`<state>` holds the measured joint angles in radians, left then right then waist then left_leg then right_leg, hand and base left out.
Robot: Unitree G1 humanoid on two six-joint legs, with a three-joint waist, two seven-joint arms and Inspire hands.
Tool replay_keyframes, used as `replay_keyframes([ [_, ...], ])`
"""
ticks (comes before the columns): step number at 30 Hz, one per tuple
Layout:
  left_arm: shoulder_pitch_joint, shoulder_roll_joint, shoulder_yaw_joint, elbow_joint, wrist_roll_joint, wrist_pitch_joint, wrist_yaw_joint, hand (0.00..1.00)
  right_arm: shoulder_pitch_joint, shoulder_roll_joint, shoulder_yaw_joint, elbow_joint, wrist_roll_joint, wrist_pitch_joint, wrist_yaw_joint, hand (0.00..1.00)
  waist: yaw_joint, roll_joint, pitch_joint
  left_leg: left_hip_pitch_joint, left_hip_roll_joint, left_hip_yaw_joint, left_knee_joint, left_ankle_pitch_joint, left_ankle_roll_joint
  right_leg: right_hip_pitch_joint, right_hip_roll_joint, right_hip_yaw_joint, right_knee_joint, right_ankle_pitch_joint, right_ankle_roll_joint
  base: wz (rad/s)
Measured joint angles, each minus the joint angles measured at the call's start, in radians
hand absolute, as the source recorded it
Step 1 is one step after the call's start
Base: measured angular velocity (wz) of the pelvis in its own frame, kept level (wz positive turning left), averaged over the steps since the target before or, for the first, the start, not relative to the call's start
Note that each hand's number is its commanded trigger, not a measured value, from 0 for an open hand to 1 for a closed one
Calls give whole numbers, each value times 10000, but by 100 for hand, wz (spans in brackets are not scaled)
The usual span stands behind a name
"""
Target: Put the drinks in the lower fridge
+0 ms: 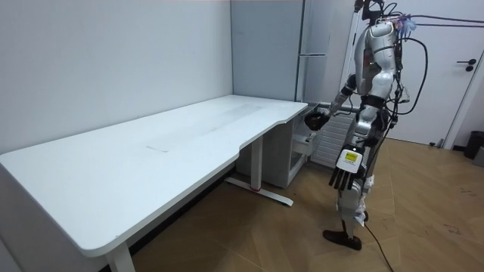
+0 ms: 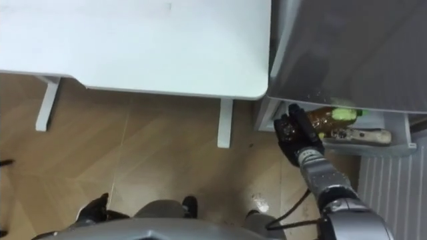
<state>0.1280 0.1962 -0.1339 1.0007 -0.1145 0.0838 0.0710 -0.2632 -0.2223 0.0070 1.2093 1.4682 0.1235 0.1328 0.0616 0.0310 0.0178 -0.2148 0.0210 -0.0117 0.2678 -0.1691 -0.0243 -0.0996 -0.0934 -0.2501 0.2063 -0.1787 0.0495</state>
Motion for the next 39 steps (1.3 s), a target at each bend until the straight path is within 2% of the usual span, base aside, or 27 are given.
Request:
replay_keyframes([
  [6, -423, 36, -68, 65, -4, 31, -146, 0, -768, -293, -211, 744, -100, 114, -6, 100, 2, -31, 22, -534, -29, 20, -14, 115, 24, -643, -64, -5, 173, 19, -31, 0],
  [9, -582, 63, -65, 149, -3, 32, -275, 0, -1019, -538, -537, 822, -139, 326, -27, 100, 17, -51, 36, -728, -67, 20, -36, 161, 50, -908, -116, 12, 296, 18, -30, 0],
  [12, -845, 100, -64, 408, 0, 34, -451, 0, -1285, -802, -733, 1067, -185, 354, -113, 100, 145, -126, 102, -846, -91, 21, -128, 227, 56, -1093, -144, 20, 338, 18, -30, 0],
  [16, -908, 149, -55, 426, -4, 72, -619, 0, -1795, -1102, -904, 1554, -184, 568, -243, 100, 152, -180, 147, -1043, -133, 6, -168, 309, 77, -1320, -202, -33, 399, 17, -28, 3],
  [17, -911, 173, -52, 426, -5, 122, -629, 0, -1902, -1146, -1043, 1658, -189, 680, -387, 65, 142, -213, 169, -1049, -155, -10, -194, 332, 86, -1327, -222, -50, 405, 15, -24, 6],
  [18, -918, 193, -40, 426, -4, 186, -631, 0, -1932, -1166, -1150, 1690, -189, 767, -490, 14, 143, -245, 189, -1052, -170, -18, -193, 334, 88, -1327, -235, -54, 413, 12, -19, 5],
  [19, -918, 211, -41, 433, -3, 202, -634, 0, -1958, -1168, -1184, 1704, -186, 788, -543, 0, 141, -264, 201, -1053, -177, -19, -193, 335, 89, -1328, -242, -55, 416, 11, -18, 0],
  [21, -918, 271, -41, 449, -2, 244, -638, 0, -2117, -1183, -1199, 1849, -181, 850, -693, 0, 115, -308, 228, -1073, -192, -19, -189, 340, 98, -1357, -263, -55, 464, 8, -13, 0],
  [29, -921, 281, -42, 476, 0, 405, -754, 0, -2390, -1239, -1474, 1904, -191, 980, -1089, 0, 29, -304, 226, -1305, -192, -13, -124, 390, 121, -1615, -279, -36, 588, 8, -13, 0],
  [39, -921, 325, -42, 450, 5, 412, -826, 0, -2481, -1358, -1574, 1920, -203, 972, -1238, 0, -51, -303, 225, -1305, -194, -14, -119, 391, 121, -1619, -279, -38, 596, 8, -13, 0],
])
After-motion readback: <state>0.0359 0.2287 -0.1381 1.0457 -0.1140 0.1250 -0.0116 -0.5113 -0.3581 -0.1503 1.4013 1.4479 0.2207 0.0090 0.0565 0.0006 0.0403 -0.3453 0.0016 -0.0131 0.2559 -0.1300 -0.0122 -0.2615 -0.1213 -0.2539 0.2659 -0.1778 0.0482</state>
